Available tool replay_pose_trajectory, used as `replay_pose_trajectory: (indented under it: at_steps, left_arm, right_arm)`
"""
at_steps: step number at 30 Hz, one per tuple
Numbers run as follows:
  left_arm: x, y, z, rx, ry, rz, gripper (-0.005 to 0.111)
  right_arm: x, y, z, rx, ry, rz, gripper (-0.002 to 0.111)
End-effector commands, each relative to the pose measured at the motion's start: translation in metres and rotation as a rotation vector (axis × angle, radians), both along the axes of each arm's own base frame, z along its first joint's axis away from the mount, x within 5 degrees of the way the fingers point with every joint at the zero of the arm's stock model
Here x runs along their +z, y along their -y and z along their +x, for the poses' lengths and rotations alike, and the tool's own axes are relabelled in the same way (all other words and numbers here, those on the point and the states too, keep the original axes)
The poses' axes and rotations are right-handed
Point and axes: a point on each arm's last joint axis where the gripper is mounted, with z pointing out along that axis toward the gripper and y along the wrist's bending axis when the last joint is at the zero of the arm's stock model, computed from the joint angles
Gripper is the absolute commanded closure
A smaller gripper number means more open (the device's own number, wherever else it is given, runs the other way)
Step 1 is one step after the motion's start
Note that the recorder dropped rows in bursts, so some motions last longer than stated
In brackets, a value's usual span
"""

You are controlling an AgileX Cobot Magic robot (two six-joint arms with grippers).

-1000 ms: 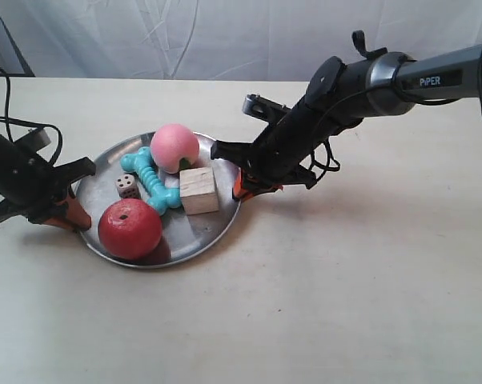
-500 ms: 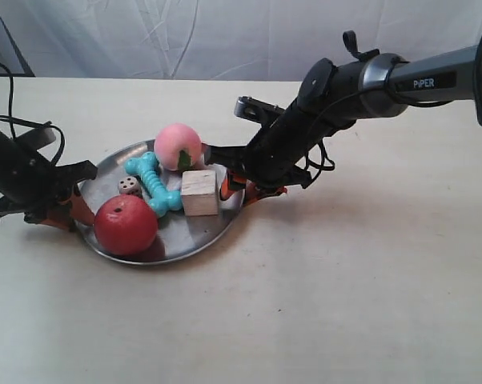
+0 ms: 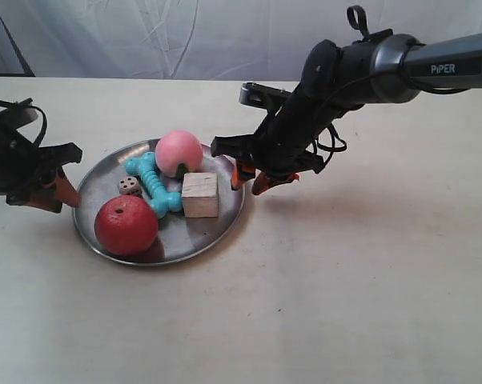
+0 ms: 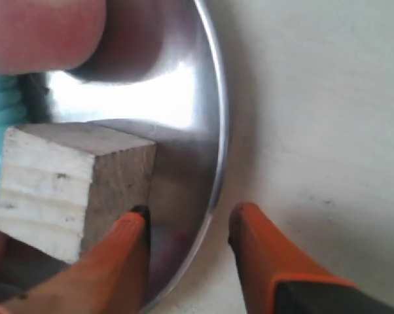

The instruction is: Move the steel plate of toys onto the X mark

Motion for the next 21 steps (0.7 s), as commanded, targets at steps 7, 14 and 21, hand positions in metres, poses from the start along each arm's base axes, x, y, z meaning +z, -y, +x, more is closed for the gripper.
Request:
replay_pose_trajectory:
  at_steps: [7,14,21]
  left_arm:
    - [0.033,0.001,-0.004,0.025,0.098,-0.017,0.079]
    - [0.082,0.0,-0.021,0.052,0.282,0.009,0.106]
    - [0.144,-0.001,-0.08,0.086,0.604,0.088,0.107]
  right_arm:
    - [0.031,0.008,-0.008,0.058,0.031,-0.074,0.087]
    - [0.086,0.015,-0.023,0.118,0.131,-0.117,0.108]
    - [0.162,0.026,-0.075,0.108,0.452,-0.174,0.108]
